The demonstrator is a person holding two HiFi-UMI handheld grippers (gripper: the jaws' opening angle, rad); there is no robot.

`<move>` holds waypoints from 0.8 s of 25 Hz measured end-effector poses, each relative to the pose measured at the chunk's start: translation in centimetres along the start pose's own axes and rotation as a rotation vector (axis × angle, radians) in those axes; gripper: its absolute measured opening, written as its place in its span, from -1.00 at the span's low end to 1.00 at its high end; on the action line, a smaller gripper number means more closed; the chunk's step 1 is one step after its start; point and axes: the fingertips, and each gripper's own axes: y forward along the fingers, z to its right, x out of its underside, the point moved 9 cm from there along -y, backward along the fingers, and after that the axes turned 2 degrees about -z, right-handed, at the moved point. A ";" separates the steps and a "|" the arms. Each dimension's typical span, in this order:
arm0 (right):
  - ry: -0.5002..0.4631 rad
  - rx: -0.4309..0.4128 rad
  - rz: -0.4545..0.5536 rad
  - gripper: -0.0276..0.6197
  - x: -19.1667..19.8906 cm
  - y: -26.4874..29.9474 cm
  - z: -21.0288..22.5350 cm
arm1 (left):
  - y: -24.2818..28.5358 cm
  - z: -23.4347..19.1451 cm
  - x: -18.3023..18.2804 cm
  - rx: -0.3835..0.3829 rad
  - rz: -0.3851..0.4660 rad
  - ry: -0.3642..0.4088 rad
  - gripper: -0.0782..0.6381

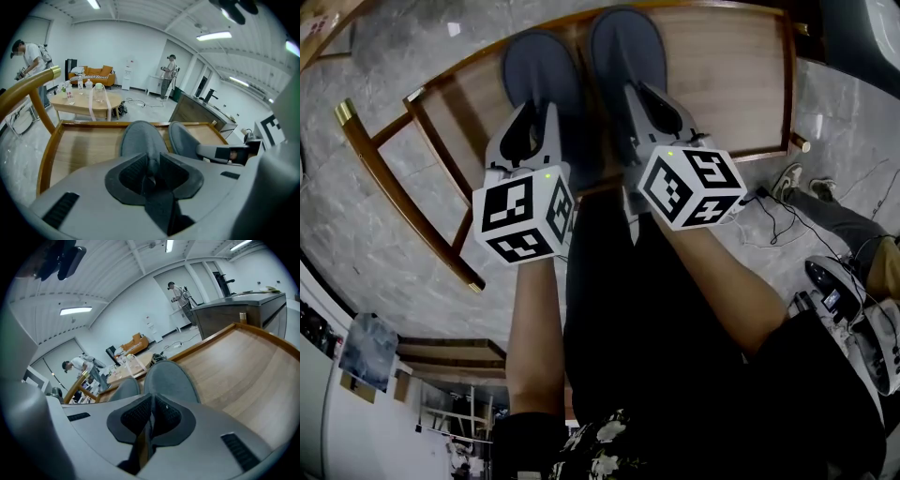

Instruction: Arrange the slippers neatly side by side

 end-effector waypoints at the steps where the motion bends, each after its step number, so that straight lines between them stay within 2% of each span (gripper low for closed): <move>1: 0.000 -0.001 -0.002 -0.87 0.1 0.2 -0.1 | 0.2 -0.1 0.2 0.002 -0.005 -0.007 -0.54; 7: 0.011 -0.022 -0.016 -0.87 0.7 0.9 -1.4 | 0.7 -0.6 1.2 0.027 -0.017 -0.077 -0.56; 10: 0.007 -0.023 -0.019 -0.87 1.0 1.1 -1.8 | 0.9 -0.5 1.3 0.046 -0.028 -0.074 -0.56; 20: -0.099 -0.009 -0.053 -0.87 1.5 1.4 -0.9 | 1.2 -0.2 2.8 0.063 -0.062 -0.079 -0.56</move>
